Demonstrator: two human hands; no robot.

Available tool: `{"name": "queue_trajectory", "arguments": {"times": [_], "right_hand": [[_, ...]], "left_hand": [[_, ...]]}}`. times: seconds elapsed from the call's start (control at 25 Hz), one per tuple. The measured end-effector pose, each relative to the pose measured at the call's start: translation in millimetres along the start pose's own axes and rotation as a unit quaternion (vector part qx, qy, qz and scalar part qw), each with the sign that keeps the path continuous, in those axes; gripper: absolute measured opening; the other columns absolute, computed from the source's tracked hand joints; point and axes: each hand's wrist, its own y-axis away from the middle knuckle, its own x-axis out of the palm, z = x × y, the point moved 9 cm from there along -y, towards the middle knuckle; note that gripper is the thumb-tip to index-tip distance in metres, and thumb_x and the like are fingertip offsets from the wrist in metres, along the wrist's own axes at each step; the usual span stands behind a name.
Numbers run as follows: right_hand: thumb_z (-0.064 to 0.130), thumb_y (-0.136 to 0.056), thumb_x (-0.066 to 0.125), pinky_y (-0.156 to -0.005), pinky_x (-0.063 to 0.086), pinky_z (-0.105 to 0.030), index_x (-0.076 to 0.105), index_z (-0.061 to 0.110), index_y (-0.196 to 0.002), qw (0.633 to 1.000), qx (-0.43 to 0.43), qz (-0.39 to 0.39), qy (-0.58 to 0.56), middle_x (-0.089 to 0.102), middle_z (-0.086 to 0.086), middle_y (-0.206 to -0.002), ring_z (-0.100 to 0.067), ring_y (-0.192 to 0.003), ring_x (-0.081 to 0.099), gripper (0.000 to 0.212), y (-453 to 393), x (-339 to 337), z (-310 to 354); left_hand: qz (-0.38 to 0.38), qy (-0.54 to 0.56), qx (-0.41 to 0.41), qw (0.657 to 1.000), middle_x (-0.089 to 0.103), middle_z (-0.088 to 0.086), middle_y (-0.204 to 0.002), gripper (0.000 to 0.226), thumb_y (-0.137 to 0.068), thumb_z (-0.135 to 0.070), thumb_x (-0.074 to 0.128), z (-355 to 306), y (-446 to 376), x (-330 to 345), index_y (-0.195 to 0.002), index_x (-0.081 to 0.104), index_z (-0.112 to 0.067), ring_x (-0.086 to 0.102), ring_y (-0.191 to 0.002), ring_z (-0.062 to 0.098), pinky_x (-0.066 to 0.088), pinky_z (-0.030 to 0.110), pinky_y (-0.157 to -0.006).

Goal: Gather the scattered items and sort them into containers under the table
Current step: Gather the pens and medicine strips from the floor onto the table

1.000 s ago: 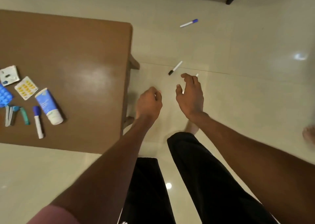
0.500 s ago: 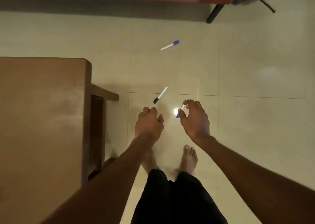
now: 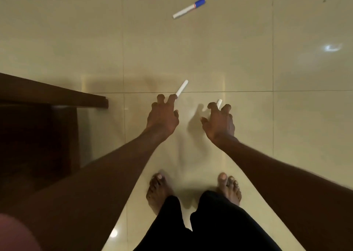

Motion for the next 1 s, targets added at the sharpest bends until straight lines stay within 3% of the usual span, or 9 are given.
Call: {"name": "queue_trajectory", "arguments": {"times": [0.12,0.28,0.4,0.52,0.6,0.76,0.88,1.0], "right_hand": [[0.03,-0.1,0.062,-0.078,0.048,-0.038,0.049,0.024,-0.137,0.999,0.022,0.031,-0.01,0.037,-0.014,-0.135,-0.039,-0.107,0.058,0.04,-23,29,-13],[0.018,-0.098,0.059,-0.077,0.048,-0.037,0.054,0.014,-0.125,1.0,0.006,0.014,-0.019,0.046,-0.011,-0.132,-0.038,-0.099,0.062,0.028,-44,43,-20],[0.004,-0.088,0.058,-0.076,0.044,-0.033,0.061,0.014,-0.11,0.998,-0.002,0.027,-0.062,0.06,-0.006,-0.113,-0.032,-0.094,0.061,0.024,-50,40,-23],[0.002,-0.082,0.059,-0.061,0.037,-0.029,0.052,0.015,-0.108,0.989,0.013,0.064,-0.133,0.062,-0.003,-0.098,-0.028,-0.086,0.058,0.031,-35,30,-22],[0.004,-0.083,0.065,-0.059,0.037,-0.029,0.043,0.018,-0.122,0.982,0.017,0.089,-0.165,0.063,-0.006,-0.097,-0.029,-0.086,0.059,0.046,-8,14,-13],[0.002,-0.083,0.065,-0.073,0.045,-0.033,0.03,0.037,-0.15,0.98,-0.036,0.099,-0.168,0.065,-0.011,-0.091,-0.029,-0.083,0.06,0.084,57,-51,22],[0.0,-0.082,0.059,-0.078,0.052,-0.039,0.037,0.043,-0.148,0.98,-0.101,0.11,-0.13,0.065,-0.011,-0.092,-0.03,-0.084,0.063,0.082,120,-119,61],[0.001,-0.081,0.056,-0.079,0.054,-0.042,0.04,0.044,-0.147,0.976,-0.138,0.116,-0.121,0.065,-0.012,-0.091,-0.03,-0.079,0.062,0.08,182,-183,101]], "left_hand": [[0.015,-0.023,0.001,1.0,0.032,0.01,-0.146,0.049,-0.1,-0.022,0.054,5,-27,26,-0.145,0.04,-0.035,0.048,-0.112,0.032,0.053,0.046,-0.087],[-0.001,-0.066,0.012,0.998,0.035,0.011,-0.138,0.038,-0.099,-0.017,0.058,6,-51,42,-0.135,0.047,-0.018,0.048,-0.11,0.033,0.051,0.043,-0.072],[0.022,-0.006,-0.018,1.0,0.047,0.011,-0.122,0.034,-0.091,-0.003,0.06,13,-51,47,-0.122,0.05,-0.01,0.058,-0.097,0.036,0.053,0.045,-0.076],[0.04,0.071,-0.061,0.995,0.053,0.011,-0.112,0.041,-0.083,0.001,0.06,17,-21,43,-0.117,0.041,-0.009,0.058,-0.091,0.035,0.043,0.038,-0.074],[0.039,0.139,-0.09,0.985,0.055,0.008,-0.1,0.048,-0.077,0.004,0.056,14,17,25,-0.116,0.033,-0.014,0.055,-0.08,0.03,0.042,0.034,-0.069],[0.02,0.268,-0.15,0.951,0.054,0.007,-0.079,0.058,-0.079,0.003,0.05,-5,106,-32,-0.121,0.024,-0.027,0.053,-0.062,0.024,0.048,0.037,-0.054],[0.01,0.338,-0.157,0.928,0.061,0.012,-0.08,0.061,-0.084,-0.001,0.054,-30,179,-93,-0.127,0.024,-0.033,0.065,-0.06,0.028,0.057,0.037,-0.053],[-0.057,0.36,-0.17,0.916,0.061,0.008,-0.091,0.05,-0.093,-0.004,0.053,-43,249,-162,-0.132,0.03,-0.026,0.069,-0.067,0.024,0.057,0.03,-0.055]]}}
